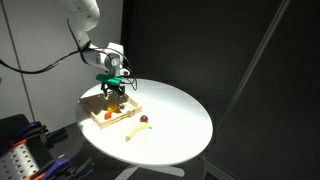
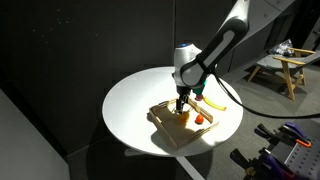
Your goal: Put the lemon on the table.
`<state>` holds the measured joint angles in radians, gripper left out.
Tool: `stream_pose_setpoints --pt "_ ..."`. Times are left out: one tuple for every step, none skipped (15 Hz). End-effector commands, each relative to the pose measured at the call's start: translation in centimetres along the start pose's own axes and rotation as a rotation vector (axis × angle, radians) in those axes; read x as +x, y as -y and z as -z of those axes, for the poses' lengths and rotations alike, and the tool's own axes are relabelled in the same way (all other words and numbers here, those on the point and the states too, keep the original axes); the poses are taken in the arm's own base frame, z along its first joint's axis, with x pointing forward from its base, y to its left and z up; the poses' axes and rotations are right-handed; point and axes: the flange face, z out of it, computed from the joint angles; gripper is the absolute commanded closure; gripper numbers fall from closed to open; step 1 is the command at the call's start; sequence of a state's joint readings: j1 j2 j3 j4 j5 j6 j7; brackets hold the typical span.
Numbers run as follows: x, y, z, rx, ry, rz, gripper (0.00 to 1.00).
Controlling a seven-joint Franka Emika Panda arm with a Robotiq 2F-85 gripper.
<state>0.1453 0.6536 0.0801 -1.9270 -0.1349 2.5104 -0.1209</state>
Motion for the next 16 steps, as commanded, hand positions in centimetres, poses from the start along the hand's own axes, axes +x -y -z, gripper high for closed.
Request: stream_pose_setpoints --pt "1.1 -0.7 -0.6 -0.028 -0.002 0.014 0.0" --pt "1.1 -0.8 -0.9 -0.029 0.0 0.013 0.0" --pt "1.1 -1.0 -1.2 -0.03 0.003 0.012 0.0" --pt "1.1 -1.1 -1.4 -0.032 0.008 0.012 0.0" --pt "1.1 -1.2 -1.7 -0.033 0.012 0.014 0.0" --pt "1.1 -1.2 -2.0 -0.034 0.016 0.015 0.0" --pt "1.1 -1.2 -2.3 -0.034 0.021 0.016 0.0" --pt "1.0 -1.3 -2.6 -0.033 0.025 0.015 0.0" --pt "1.0 -1.3 -2.9 -0.031 0.029 0.015 0.0" --pt "0.9 -1.3 -3.2 -0.03 0.033 0.015 0.0" --pt "0.9 -1.3 -3.4 -0.03 0.037 0.015 0.0" --pt "0.9 -1.3 -3.6 -0.029 0.04 0.015 0.0" --pt "0.8 -1.3 -3.8 -0.028 0.043 0.015 0.0" --pt "0.8 -1.3 -4.0 -0.027 0.045 0.014 0.0" --pt "0.7 -1.3 -4.2 -0.027 0.048 0.014 0.0" --pt "0.7 -1.4 -4.4 -0.026 0.05 0.013 0.0"
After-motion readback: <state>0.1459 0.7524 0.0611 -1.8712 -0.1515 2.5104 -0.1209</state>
